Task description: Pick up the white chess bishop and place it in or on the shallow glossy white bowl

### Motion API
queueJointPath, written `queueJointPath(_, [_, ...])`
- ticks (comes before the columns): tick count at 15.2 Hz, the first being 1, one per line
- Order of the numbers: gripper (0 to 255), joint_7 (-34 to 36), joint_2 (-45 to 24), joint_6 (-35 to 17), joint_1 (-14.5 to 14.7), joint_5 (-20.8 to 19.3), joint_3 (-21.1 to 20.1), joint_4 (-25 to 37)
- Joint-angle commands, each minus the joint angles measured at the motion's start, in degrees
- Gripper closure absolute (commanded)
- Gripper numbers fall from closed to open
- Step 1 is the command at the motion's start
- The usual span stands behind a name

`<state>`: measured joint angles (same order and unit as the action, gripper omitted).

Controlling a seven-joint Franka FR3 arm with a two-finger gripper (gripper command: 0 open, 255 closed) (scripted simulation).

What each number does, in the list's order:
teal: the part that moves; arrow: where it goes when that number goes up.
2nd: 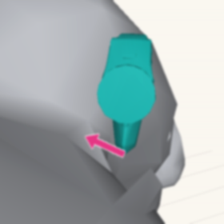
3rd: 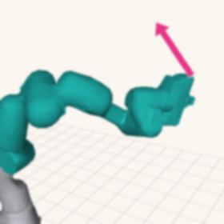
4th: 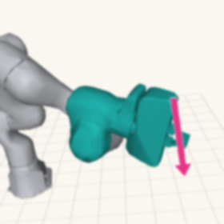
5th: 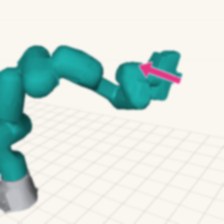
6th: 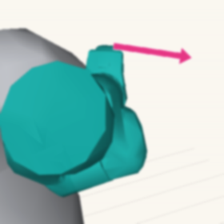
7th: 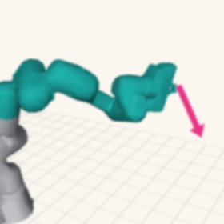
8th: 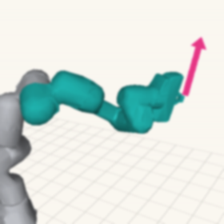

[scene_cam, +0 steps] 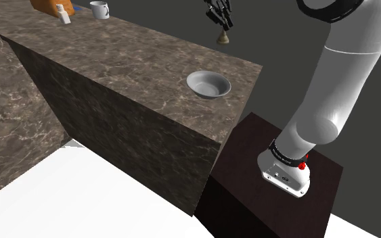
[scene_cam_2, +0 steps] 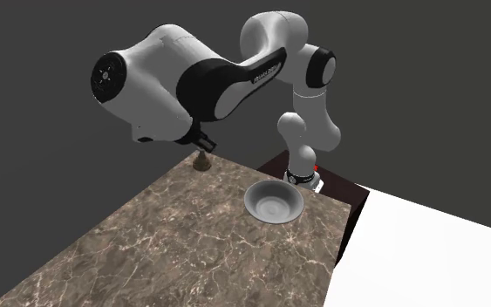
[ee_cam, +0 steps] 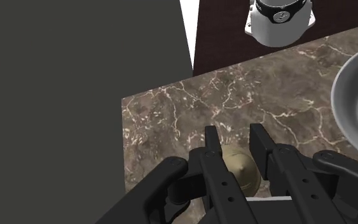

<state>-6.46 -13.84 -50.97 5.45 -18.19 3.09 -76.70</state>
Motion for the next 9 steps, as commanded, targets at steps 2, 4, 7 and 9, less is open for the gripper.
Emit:
queueJointPath(2, [255,4.4,3.2,0.7,2.1,2.4,-1.4,-3.6])
queueJointPath(4, [255,7.4,5.2,1.0,3.4,4.1,-2.3,-5.8])
queueJointPath(7, [255,12.1,7.7,1.7,5.5,7.0,-3.9,-8.5])
queueJointPath(9, [255,15.2,9.0,2.1,6.8,9.1,-5.0,-9.9])
